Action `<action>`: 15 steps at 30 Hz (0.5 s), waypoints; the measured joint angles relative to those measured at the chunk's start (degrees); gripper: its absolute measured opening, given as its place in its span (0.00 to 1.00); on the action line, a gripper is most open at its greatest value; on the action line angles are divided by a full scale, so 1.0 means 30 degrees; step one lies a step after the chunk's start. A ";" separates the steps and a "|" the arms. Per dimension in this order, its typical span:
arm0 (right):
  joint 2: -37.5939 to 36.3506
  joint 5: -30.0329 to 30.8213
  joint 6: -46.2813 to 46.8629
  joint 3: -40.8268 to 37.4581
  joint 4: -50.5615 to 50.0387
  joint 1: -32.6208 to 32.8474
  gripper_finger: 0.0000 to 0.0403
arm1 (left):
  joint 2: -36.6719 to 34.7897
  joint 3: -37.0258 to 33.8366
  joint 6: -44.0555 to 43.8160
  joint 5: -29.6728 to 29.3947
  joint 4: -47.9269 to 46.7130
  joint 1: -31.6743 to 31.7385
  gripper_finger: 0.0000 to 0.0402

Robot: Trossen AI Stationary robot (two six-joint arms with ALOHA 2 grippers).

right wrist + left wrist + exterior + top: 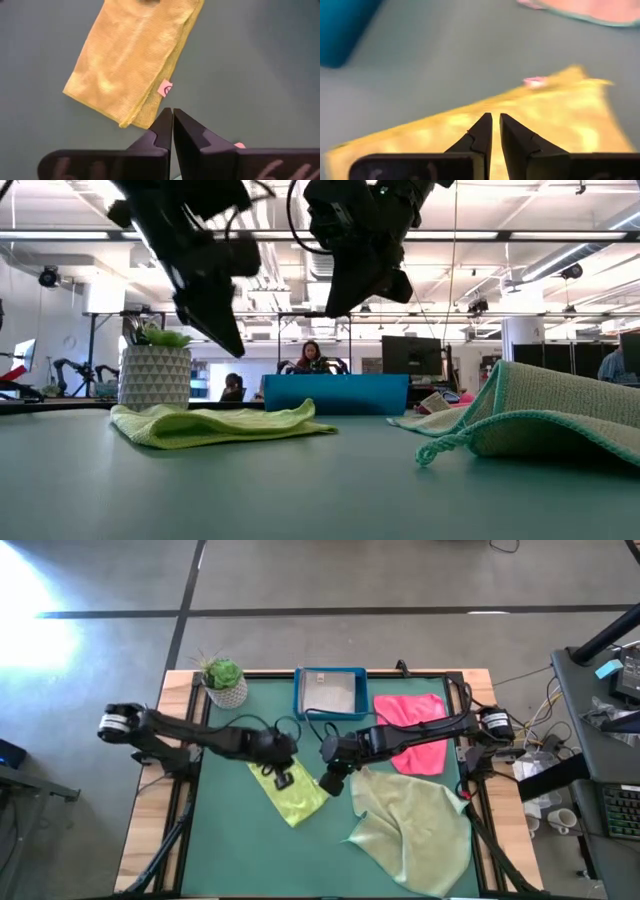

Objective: Fold microfiber towels
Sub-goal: Fold the green microfiber cloth

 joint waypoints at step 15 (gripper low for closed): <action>-0.0026 0.0063 -0.0277 0.0000 -0.0158 -0.0145 0.02 | 0.1481 0.0007 -0.1698 0.0549 0.0717 -0.5025 0.05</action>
